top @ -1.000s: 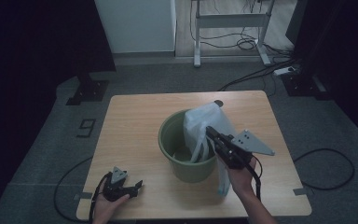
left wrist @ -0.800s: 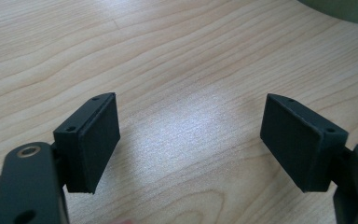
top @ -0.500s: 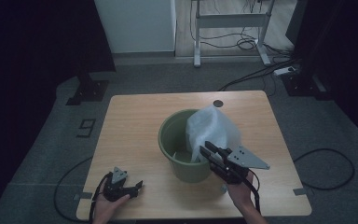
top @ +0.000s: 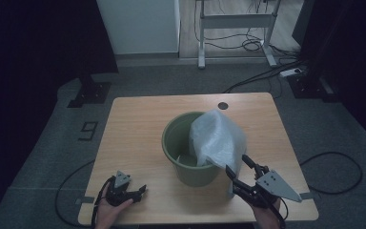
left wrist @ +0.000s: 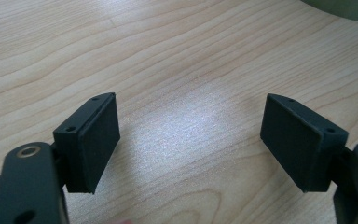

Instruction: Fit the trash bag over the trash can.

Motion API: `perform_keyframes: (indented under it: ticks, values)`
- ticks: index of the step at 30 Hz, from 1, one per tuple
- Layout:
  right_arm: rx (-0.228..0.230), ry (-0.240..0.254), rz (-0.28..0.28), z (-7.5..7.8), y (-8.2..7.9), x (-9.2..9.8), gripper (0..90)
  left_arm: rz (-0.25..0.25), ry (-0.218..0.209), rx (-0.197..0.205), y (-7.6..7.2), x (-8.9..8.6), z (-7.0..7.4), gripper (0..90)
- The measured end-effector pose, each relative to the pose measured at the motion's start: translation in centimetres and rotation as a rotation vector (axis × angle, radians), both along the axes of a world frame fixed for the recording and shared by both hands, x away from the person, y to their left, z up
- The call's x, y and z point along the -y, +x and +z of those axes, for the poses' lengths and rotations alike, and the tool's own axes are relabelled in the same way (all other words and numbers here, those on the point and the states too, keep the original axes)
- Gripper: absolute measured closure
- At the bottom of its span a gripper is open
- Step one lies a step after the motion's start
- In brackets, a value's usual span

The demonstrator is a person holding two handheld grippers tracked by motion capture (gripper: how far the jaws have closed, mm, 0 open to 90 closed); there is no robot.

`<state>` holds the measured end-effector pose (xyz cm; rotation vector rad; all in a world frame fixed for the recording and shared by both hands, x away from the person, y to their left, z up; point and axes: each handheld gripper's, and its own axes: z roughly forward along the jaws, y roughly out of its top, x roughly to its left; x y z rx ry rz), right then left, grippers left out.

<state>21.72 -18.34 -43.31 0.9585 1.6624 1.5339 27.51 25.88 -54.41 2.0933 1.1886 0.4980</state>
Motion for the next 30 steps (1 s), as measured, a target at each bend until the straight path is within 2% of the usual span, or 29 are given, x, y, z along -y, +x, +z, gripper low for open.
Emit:
perform_keyframes:
  ticks: [3, 8, 11, 15, 20, 25, 27, 30]
  values:
    - [-0.054, -0.029, -0.022, -2.1, -0.1, 0.6, 30.4, 0.0, 0.001, -0.001, 0.0, 0.0, 0.0, 19.5]
    - [-0.12, -0.032, -0.065, -4.7, 0.7, 1.1, 28.8, 0.001, 0.001, -0.001, 0.0, 0.1, 0.0, 19.5]
    - [-0.157, -0.032, -0.067, -5.9, 1.3, 0.9, 30.5, 0.003, -0.006, -0.002, -0.1, 0.0, 0.0, 19.5]
    - [-0.204, -0.063, -0.072, -7.2, 2.2, 0.5, 39.3, 0.005, -0.028, -0.006, 0.0, -0.1, 0.1, 19.7]
    - [-0.261, -0.057, -0.109, -8.1, 3.1, 1.1, 53.2, 0.012, -0.066, -0.007, -0.1, -0.4, 0.5, 19.7]
    - [-0.269, -0.057, -0.112, -8.3, 3.5, 2.3, 79.6, 0.017, -0.1, 0.015, -0.3, -0.2, 1.4, 21.0]
    - [-0.263, -0.052, -0.121, -8.1, 3.7, 2.9, 83.4, 0.013, -0.117, 0.037, -0.6, 0.0, 2.1, 23.8]
    - [-0.245, -0.016, -0.155, -7.5, 4.1, 4.0, 84.7, 0.012, -0.165, 0.077, -1.1, 0.2, 3.5, 25.6]
